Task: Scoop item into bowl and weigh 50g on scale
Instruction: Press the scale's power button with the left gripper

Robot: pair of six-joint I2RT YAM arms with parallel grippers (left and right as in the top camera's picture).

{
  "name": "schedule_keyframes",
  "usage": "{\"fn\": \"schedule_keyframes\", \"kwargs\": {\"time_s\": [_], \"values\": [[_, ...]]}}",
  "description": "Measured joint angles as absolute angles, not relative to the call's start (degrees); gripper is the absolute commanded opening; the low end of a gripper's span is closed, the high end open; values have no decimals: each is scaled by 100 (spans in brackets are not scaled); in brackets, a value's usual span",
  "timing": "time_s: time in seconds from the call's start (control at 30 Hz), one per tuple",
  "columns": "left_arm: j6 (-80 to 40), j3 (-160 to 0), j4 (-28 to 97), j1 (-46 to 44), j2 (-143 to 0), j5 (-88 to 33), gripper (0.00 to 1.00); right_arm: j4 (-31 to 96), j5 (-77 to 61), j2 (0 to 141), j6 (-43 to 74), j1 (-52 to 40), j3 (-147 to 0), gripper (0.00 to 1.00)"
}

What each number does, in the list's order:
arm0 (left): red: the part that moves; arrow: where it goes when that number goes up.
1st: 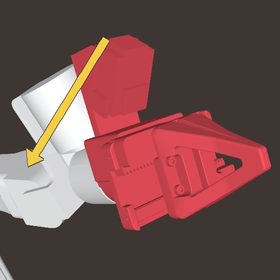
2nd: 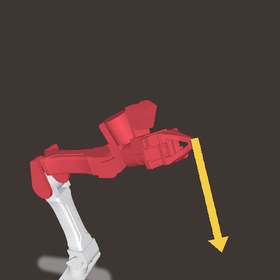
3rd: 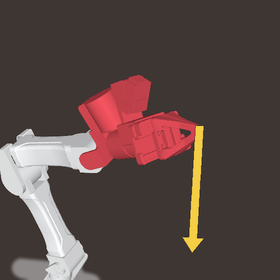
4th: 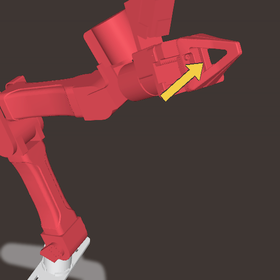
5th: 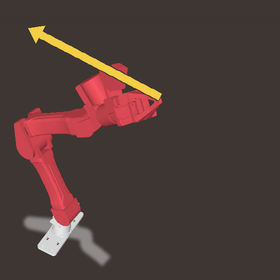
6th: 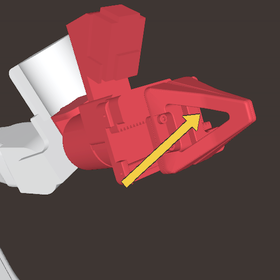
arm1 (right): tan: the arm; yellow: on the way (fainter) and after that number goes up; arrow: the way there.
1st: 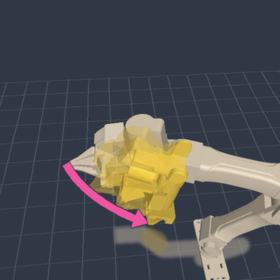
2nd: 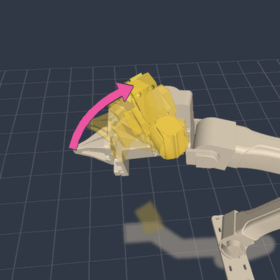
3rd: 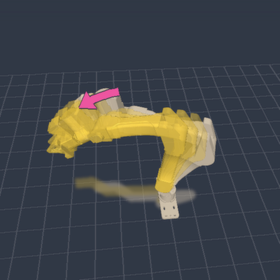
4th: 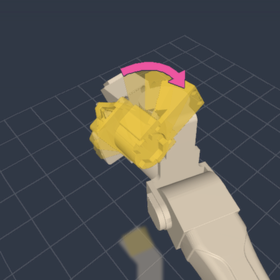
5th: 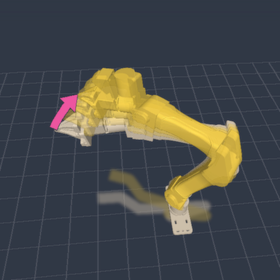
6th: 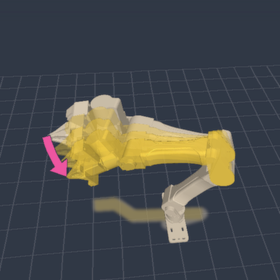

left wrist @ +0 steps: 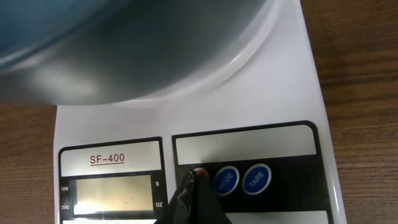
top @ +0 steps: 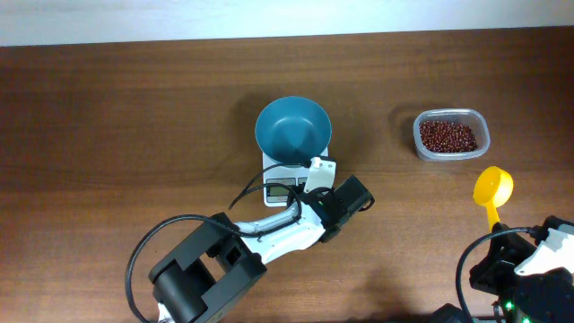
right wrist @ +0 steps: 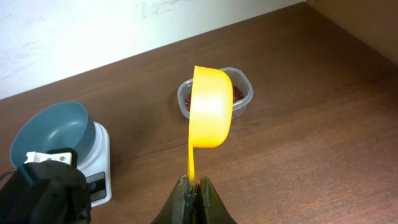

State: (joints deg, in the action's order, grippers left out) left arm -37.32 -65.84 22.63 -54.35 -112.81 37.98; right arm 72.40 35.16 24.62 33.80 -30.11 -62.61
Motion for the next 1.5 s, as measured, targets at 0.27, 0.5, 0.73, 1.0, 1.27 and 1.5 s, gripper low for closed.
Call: {"fn": "schedule_keyframes", "kwargs": {"time_s": [0.27,0.5,0.73,1.0,1.27,1.5], "values": [[-3732,-6584,2193,-5419,-11284,3798,0,7240,3516,2462,3382,-3011,-6261,4],[-3732,-6584,2193,-5419,-11284,3793,0,7240,3516,2462,3380,-3011,-6261,4],[-3732,-6584,2185,-5419,-11286,3771,0,7240,3516,2462,3380,-3011,-6261,4],[-3885,-6541,2139,-5400,-11284,3778,0,7240,3516,2462,3382,-3011,-6259,4],[-4007,-6501,1986,-5284,-11284,3800,0,7240,3516,2462,3380,-3011,-6261,4],[-4012,-6497,2071,-5288,-11255,3791,0,7240,3516,2462,3380,-3011,-6261,4]]}}
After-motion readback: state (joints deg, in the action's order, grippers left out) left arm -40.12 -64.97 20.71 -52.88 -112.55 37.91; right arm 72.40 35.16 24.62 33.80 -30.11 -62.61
